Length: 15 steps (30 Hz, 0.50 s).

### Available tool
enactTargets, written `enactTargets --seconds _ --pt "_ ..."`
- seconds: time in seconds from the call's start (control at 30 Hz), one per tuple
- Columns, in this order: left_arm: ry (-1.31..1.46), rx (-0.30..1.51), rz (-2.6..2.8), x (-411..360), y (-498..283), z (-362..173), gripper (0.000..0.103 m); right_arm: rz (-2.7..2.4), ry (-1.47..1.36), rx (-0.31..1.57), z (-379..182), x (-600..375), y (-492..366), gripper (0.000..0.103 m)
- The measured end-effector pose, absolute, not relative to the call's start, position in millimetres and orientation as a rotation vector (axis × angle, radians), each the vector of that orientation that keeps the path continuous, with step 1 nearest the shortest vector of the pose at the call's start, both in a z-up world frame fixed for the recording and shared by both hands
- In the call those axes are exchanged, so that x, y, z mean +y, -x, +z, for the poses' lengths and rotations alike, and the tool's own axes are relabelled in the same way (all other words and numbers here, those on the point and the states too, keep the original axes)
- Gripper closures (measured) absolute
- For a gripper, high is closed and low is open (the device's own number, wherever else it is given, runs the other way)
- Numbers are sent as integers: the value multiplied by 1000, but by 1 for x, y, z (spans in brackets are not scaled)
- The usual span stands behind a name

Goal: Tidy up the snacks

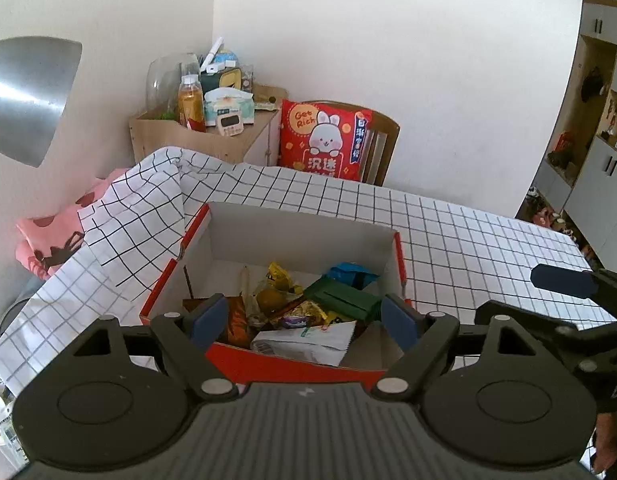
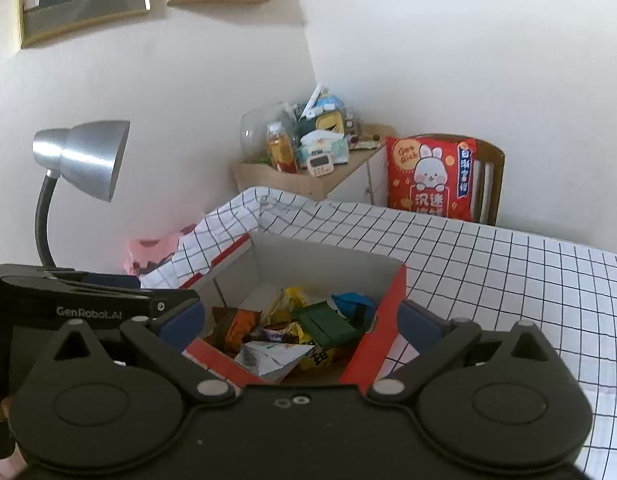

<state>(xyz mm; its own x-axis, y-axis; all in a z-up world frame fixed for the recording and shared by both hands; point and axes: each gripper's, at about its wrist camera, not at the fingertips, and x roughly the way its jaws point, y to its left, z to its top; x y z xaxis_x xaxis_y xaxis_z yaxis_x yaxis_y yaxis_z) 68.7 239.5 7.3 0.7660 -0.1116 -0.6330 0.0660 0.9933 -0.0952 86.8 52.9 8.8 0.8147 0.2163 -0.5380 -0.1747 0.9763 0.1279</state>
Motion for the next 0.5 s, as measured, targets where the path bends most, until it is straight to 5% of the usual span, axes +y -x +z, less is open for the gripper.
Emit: enactTargets --seconds 0.13,0.5 --pt "77 676 -112 236 -61 10 3 195 -48 554 10 55 -78 0" --pt "83 658 -115 227 -50 11 3 133 -85 542 13 50 -67 0"
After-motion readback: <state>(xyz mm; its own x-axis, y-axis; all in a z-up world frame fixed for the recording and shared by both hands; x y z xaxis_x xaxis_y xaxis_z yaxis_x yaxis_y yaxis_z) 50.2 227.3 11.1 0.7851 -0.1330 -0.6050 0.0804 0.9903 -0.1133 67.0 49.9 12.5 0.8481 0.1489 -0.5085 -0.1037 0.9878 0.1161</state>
